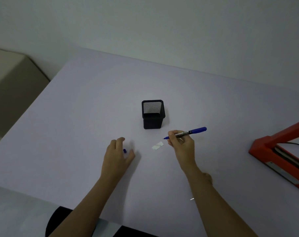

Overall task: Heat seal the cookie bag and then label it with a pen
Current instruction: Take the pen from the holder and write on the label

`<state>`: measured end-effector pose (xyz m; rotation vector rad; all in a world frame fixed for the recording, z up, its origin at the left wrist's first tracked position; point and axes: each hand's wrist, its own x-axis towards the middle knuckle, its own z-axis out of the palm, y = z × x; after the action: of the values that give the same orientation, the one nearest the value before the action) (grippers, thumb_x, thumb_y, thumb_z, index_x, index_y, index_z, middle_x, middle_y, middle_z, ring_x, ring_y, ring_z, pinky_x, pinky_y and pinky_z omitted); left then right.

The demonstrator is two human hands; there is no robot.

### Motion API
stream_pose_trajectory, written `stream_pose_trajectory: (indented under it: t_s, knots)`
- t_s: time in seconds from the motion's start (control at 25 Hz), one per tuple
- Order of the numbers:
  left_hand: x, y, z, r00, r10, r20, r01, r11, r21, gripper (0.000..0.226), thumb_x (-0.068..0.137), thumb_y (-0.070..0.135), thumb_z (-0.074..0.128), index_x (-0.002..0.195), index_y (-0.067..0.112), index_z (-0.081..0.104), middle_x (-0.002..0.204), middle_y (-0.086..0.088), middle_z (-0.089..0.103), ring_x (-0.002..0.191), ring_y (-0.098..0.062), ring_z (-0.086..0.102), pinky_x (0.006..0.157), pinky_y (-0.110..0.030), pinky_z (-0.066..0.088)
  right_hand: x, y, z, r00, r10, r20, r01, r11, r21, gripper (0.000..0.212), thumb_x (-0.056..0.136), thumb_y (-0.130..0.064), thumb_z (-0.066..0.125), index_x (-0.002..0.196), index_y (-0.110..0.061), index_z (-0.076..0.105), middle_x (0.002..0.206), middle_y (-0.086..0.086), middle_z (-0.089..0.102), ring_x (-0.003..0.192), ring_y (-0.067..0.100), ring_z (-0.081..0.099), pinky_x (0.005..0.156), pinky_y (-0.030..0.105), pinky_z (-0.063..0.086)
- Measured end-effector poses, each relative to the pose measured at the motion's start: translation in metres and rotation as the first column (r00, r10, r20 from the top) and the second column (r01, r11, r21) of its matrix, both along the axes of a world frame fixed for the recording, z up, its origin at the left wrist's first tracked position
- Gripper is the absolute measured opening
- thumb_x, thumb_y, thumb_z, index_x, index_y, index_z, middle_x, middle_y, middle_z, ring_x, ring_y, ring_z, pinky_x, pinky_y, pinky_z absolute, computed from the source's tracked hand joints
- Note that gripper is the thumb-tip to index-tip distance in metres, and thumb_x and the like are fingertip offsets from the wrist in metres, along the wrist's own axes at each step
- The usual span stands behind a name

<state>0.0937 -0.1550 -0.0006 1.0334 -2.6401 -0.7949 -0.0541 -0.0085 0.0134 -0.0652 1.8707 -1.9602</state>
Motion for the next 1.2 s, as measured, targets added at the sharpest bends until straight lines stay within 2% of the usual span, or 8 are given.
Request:
stream_pose_trajectory:
  t_s: [0.08,0.16,0.24,0.36,0.68,0.88,1.0,1.2]
  knots:
    - [-0.007,0.017,-0.007,0.982,-0.142,-0.127,0.134,0.988,-0.076,0.027,0.085,0.025,0.058,0.103,0.005,0.062,0.095,-0.01,0.061,0.081,-0.018,0.057,0.071,-0.021,0.045,0.006,-0.005,-0.011,0.997,0.002,-0.073,0.002,0.998,0.063,0.009,0.085,-0.013,0.065,0.081,-0.021,0.066,0.078,-0.001,0.069,0.073,0.014,0.069,0.073,0.025,0.057]
    - [-0.025,0.029,-0.021,0.965,-0.249,-0.086,0.25,0.968,0.002,0.026,0.088,0.025,0.057,0.104,0.006,0.065,0.099,-0.008,0.062,0.085,-0.014,0.057,0.077,-0.018,0.046,0.011,-0.013,-0.025,0.983,-0.012,-0.185,0.037,0.991,0.132,0.01,0.084,-0.019,0.065,0.08,-0.028,0.063,0.076,-0.005,0.069,0.072,0.013,0.068,0.074,0.027,0.056]
    - [-0.044,0.036,-0.039,0.975,-0.219,-0.031,0.221,0.969,0.112,0.034,0.089,0.029,0.059,0.115,0.007,0.061,0.108,-0.007,0.059,0.096,-0.018,0.056,0.083,-0.017,0.039,0.013,-0.019,-0.04,0.939,-0.017,-0.344,0.077,0.984,0.162,0.005,0.084,-0.026,0.063,0.08,-0.027,0.061,0.075,-0.005,0.068,0.072,0.008,0.066,0.073,0.021,0.054]
    - [-0.063,0.039,-0.052,0.982,-0.172,-0.071,0.178,0.981,0.079,0.037,0.085,0.03,0.065,0.112,0.006,0.063,0.102,-0.01,0.061,0.093,-0.022,0.056,0.079,-0.02,0.038,0.007,-0.023,-0.059,0.841,0.049,-0.538,0.087,0.971,0.224,0.026,0.084,-0.033,0.063,0.083,-0.007,0.064,0.078,0.003,0.064,0.07,0.002,0.059,0.07,0.005,0.046]
    - [-0.068,0.035,-0.067,0.965,-0.216,-0.147,0.209,0.976,-0.058,0.023,0.076,0.023,0.073,0.09,0.005,0.072,0.074,-0.008,0.064,0.065,-0.019,0.059,0.063,-0.021,0.043,-0.002,-0.028,-0.08,0.774,0.145,-0.616,0.026,0.965,0.26,0.028,0.086,-0.025,0.053,0.078,0.001,0.062,0.074,0.016,0.061,0.073,0.011,0.053,0.072,0.002,0.043]
    - [-0.073,0.032,-0.067,0.95,-0.259,-0.177,0.24,0.963,-0.121,0.024,0.08,0.028,0.061,0.077,0.007,0.072,0.066,-0.006,0.064,0.057,-0.017,0.059,0.056,-0.022,0.05,-0.003,-0.026,-0.081,0.774,0.105,-0.625,0.054,0.972,0.23,0.051,0.092,-0.044,0.043,0.078,0.001,0.061,0.073,0.017,0.062,0.072,0.014,0.053,0.072,0.006,0.044]
    - [-0.076,0.026,-0.067,0.927,-0.33,-0.181,0.296,0.936,-0.189,0.033,0.084,0.028,0.049,0.07,0.007,0.07,0.063,-0.007,0.061,0.053,-0.019,0.057,0.049,-0.023,0.051,-0.003,-0.026,-0.082,0.749,0.1,-0.655,0.065,0.973,0.223,0.052,0.093,-0.043,0.042,0.076,0.002,0.062,0.071,0.017,0.061,0.071,0.014,0.052,0.072,0.004,0.042]
    - [-0.083,0.017,-0.064,0.908,-0.354,-0.223,0.313,0.928,-0.201,0.035,0.082,0.026,0.045,0.068,0.004,0.068,0.063,-0.009,0.061,0.049,-0.018,0.058,0.047,-0.02,0.05,-0.004,-0.027,-0.083,0.737,0.107,-0.667,0.064,0.972,0.226,0.053,0.094,-0.043,0.041,0.076,0.003,0.062,0.071,0.018,0.062,0.072,0.014,0.053,0.073,0.003,0.042]
